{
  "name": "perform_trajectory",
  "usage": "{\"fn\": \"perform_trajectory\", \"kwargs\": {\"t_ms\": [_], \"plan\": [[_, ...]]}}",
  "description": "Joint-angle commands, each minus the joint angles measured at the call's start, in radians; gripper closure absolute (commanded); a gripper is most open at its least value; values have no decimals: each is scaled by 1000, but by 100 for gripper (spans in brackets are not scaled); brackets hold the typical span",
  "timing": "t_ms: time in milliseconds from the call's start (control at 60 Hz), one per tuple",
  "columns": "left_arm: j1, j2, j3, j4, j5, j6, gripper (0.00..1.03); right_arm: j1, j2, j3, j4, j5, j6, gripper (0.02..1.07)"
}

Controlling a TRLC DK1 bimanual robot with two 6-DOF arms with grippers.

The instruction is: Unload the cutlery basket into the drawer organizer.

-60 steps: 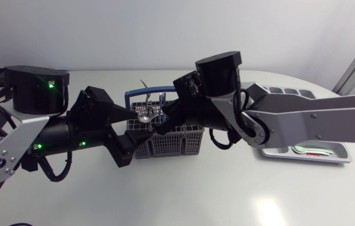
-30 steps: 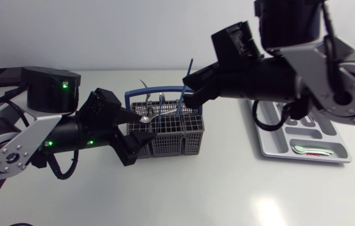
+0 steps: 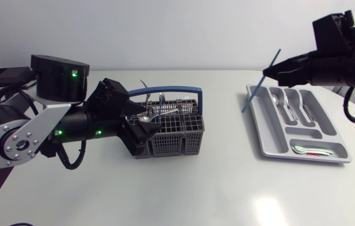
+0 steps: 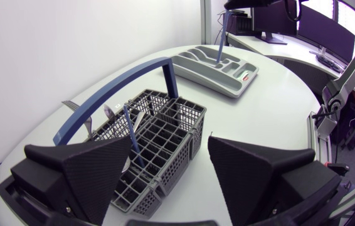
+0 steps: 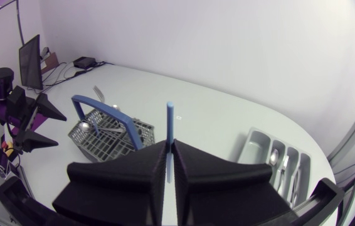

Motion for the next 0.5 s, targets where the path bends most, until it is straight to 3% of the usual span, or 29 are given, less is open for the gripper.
{"fn": "perform_trajectory", "kwargs": {"t_ms": [0, 233, 483], "plan": [[-8, 26, 39, 13, -9, -20, 14, -75, 31, -33, -29, -30, -61, 101], [-6, 42, 53, 27, -18, -20, 14, -273, 176, -28, -62, -84, -171, 101], [-19, 59, 52, 36, -33, -31, 14, -309, 301, -28, -58, -71, -208, 101]]}}
